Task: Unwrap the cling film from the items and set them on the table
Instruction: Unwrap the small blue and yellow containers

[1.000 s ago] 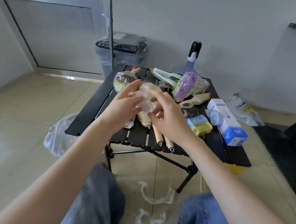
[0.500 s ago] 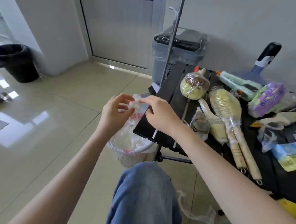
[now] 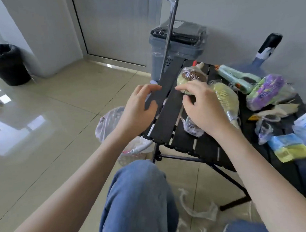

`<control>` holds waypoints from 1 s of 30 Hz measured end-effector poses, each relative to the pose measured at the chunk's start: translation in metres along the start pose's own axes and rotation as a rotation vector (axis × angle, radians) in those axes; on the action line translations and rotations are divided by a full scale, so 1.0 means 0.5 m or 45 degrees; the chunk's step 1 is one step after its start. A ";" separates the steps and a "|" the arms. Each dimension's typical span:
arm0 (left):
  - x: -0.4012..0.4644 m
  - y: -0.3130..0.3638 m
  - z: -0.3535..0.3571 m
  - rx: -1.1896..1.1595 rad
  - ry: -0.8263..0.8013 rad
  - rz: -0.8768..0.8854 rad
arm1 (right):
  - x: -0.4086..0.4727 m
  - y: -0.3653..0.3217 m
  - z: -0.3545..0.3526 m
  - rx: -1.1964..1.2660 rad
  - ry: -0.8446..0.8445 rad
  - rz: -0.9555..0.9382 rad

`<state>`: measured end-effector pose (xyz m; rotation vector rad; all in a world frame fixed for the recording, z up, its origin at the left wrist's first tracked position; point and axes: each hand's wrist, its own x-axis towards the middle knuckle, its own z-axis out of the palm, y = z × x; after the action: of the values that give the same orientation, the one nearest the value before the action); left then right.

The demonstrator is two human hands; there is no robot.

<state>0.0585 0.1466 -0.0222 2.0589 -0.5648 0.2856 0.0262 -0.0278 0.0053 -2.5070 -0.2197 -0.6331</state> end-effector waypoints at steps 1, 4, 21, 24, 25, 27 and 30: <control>-0.003 0.030 0.031 0.003 -0.048 0.077 | -0.021 0.020 -0.034 -0.035 0.038 0.025; -0.023 0.109 0.136 0.008 -0.251 0.249 | -0.097 0.089 -0.132 -0.132 0.095 0.190; -0.075 0.269 0.387 0.162 -0.627 0.438 | -0.358 0.271 -0.241 -0.168 0.191 0.716; -0.081 0.275 0.374 0.004 -0.592 0.329 | -0.369 0.249 -0.252 -0.027 0.265 0.615; -0.084 0.278 0.369 -0.043 -0.576 0.296 | -0.375 0.240 -0.252 0.028 0.282 0.574; -0.092 0.284 0.362 -0.141 -0.543 0.237 | -0.387 0.219 -0.250 0.122 0.306 0.513; -0.109 0.293 0.353 -0.293 -0.519 0.139 | -0.404 0.188 -0.245 0.114 0.306 0.436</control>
<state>-0.0659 -0.0538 -0.0283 1.8702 -0.9145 -0.1385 -0.1726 -0.1782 -0.0444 -2.2819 0.2589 -0.7525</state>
